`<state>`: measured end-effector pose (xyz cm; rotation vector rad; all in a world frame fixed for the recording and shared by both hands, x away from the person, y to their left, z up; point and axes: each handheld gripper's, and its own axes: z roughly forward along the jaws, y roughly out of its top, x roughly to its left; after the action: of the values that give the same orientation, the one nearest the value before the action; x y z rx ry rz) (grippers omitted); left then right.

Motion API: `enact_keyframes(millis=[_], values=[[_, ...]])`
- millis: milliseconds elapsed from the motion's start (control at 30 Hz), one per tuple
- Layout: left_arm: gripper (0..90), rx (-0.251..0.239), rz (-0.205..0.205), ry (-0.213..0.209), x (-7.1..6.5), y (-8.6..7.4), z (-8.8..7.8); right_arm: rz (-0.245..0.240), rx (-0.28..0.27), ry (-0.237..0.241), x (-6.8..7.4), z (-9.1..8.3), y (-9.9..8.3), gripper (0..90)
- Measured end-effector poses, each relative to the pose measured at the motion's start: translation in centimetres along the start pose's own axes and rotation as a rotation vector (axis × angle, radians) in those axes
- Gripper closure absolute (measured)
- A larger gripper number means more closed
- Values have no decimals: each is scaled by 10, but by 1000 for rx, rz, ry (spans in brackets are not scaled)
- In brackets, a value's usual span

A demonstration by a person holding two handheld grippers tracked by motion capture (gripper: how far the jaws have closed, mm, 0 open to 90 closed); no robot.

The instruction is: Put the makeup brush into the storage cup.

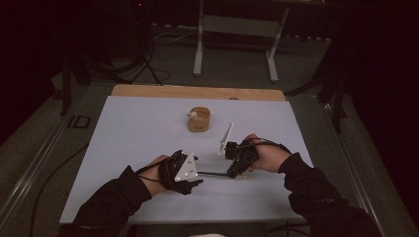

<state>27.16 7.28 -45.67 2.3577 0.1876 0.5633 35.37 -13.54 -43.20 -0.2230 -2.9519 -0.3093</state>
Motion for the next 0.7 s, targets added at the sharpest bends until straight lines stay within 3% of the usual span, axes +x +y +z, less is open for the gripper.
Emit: enact_keyframes(millis=[100, 333, 500, 700], values=[[341, 11, 32, -8, -3, 4, 6, -2, 3, 1, 0, 0, 0, 835], [484, 38, 65, -20, -5, 8, 19, 6, -14, 23, 0, -4, 1, 835], [571, 60, 143, 5, -8, 10, 29, 1, -18, 33, 0, -6, 4, 835], [678, 90, 171, 7, -7, 9, 37, -1, -13, 27, 0, -7, 5, 835]])
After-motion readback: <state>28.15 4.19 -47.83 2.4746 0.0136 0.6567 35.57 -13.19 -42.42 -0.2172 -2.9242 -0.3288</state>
